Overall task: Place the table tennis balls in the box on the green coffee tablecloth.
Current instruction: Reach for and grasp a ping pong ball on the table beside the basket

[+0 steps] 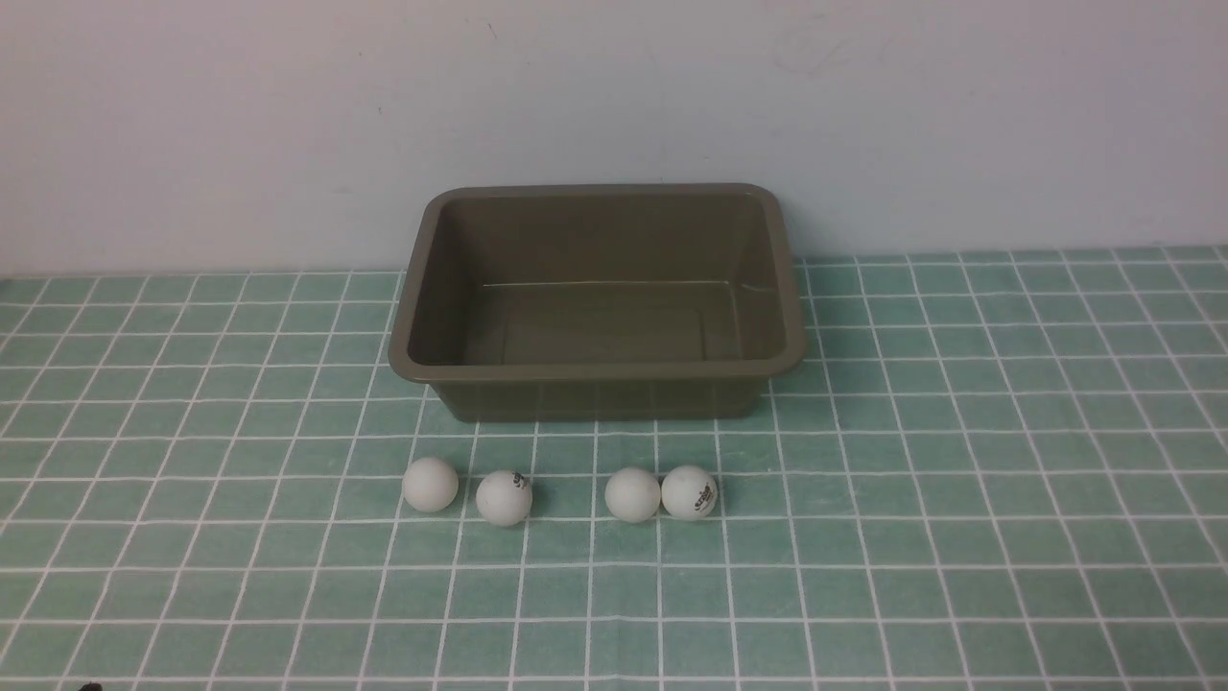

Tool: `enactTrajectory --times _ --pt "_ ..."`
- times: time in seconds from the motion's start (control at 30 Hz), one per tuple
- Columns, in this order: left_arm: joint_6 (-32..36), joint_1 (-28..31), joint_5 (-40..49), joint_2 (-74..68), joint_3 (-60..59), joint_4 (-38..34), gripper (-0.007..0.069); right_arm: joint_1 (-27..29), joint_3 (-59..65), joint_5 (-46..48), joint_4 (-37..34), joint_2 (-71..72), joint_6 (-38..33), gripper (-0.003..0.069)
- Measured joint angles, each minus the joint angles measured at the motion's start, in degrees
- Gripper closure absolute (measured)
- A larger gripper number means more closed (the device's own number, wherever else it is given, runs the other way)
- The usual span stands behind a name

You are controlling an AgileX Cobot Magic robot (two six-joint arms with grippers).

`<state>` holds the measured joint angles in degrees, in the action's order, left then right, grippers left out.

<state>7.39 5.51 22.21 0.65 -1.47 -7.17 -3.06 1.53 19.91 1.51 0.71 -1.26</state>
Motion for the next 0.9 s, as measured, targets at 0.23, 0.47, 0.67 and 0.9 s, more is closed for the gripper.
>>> enactTrajectory --times 0.23,0.47,0.67,0.9 --pt "0.0 0.0 0.0 0.0 0.0 0.0 0.0178 0.0 -6.03 -4.05 -0.05 0.0 0.29 0.0332" --pt "0.0 0.0 0.0 0.0 0.0 0.0 0.0178 0.0 -23.55 8.63 -0.16 0.0 4.18 0.0332" --pt "0.0 0.0 0.0 0.0 0.0 0.0 0.0178 0.0 -32.02 18.86 -0.17 0.02 5.6 0.0332" --pt "0.0 0.0 0.0 0.0 0.0 0.0 0.0178 0.0 -36.58 25.73 -0.23 0.02 5.78 0.0332"
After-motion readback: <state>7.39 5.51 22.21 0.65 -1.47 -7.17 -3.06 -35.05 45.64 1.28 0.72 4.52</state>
